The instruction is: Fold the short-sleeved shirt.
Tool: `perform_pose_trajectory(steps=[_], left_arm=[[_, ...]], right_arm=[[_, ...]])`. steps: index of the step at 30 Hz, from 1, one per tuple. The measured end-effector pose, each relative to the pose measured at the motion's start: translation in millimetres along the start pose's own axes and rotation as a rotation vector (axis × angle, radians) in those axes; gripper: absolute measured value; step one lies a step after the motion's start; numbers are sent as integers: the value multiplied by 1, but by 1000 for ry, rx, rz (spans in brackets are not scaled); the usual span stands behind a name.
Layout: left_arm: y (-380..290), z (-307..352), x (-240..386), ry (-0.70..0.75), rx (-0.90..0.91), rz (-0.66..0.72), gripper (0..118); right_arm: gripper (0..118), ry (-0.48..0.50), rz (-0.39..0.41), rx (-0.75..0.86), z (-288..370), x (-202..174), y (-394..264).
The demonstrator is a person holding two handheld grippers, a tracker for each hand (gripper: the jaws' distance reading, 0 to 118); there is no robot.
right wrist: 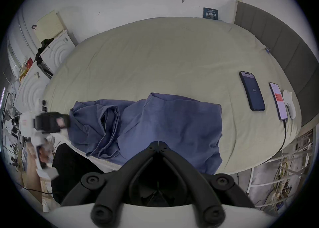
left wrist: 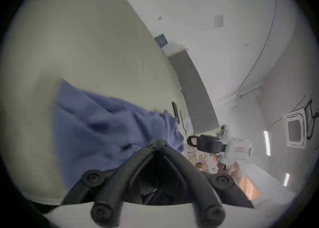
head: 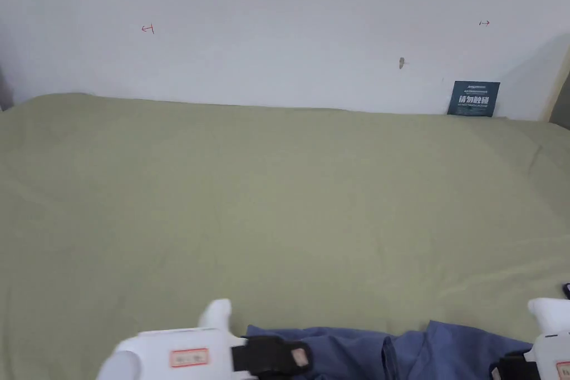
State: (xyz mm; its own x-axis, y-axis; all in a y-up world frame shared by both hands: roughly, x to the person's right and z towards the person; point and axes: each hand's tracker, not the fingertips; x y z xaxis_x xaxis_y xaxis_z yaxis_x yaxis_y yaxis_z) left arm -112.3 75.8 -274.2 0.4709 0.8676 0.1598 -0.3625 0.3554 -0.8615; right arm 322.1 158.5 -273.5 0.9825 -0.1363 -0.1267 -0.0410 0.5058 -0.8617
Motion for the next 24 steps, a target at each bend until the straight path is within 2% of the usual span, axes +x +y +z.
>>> perform_pose_trajectory(steps=[3, 6, 9, 10, 11, 12, 13, 19, 21, 22, 23, 24], left_arm=[[15, 46, -21, 133, -25, -31, 0], [18, 58, -31, 183, -60, -88, 0], [20, 51, -42, 117, -69, -33, 0], [19, 47, -45, 94, -70, -32, 15], [19, 44, -48, 100, -68, -38, 54], [20, 39, -50, 105, -60, -33, 98], [21, 31, -54, 102, -71, -21, 118], [16, 7, -71, -107, -40, 114, 118], [13, -7, -69, -138, -62, 114, 117], [11, -11, -69, -105, -92, 111, 106], [10, -18, -67, -33, -125, 102, 79], [7, -28, -67, 96, -146, 75, 31]], right_arm=[[0, -1, -1, 6, -1, -1, 2], [0, 11, -13, 6, -3, -3, 3], [0, 14, -15, 2, -4, -6, 2], [0, 15, -11, 1, -4, -8, 2], [0, 17, -6, 0, -4, -8, 1], [0, 19, -4, -2, -3, -9, 1], [0, 18, -4, -2, -2, -10, 1], [0, 10, -7, -4, -3, -5, 1], [0, 8, -14, -6, -5, -5, 0], [0, 12, -20, -9, -5, -5, 0], [0, 16, -22, -11, -6, -6, -1], [0, 22, -25, -16, -8, -5, -1]])
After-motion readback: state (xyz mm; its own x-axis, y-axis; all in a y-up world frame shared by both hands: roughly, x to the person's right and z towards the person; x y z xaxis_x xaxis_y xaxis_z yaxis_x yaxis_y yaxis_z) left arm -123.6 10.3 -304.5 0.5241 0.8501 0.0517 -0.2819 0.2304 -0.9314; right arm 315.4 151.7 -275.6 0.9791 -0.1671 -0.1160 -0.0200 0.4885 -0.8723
